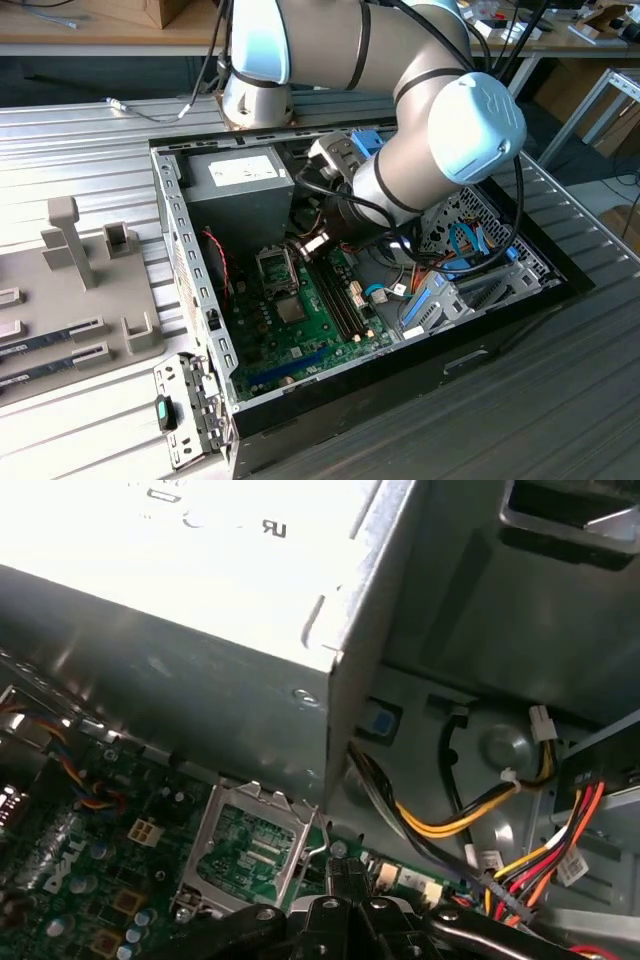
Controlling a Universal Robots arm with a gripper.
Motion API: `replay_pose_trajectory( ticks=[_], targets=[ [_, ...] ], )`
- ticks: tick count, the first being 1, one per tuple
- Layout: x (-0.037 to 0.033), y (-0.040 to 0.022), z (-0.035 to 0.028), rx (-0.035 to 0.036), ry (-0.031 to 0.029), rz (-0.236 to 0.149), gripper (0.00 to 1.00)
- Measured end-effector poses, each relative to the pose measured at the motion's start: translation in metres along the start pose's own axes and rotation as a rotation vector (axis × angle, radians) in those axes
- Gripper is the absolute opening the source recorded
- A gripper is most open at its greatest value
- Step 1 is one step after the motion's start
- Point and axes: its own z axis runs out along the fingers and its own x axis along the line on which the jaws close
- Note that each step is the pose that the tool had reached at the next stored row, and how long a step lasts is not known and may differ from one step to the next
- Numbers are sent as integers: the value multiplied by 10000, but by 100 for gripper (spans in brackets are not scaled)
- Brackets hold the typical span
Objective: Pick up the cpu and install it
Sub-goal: 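Close the cpu cover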
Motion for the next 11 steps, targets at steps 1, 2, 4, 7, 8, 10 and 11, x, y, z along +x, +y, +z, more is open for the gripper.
replay_pose_trajectory(
  ticks=[1,2,4,7,8,10,11],
  targets=[
    [-9,1,9,-7,22,-47,11],
    [-15,8,22,-6,50,-105,11],
    [-31,37,49,-6,93,-208,11],
    [-59,92,96,-6,166,-385,11],
    [-66,104,110,-4,200,-467,11],
    [-78,123,148,-5,293,-689,11],
    [-84,132,164,-4,331,-783,11]
  ],
)
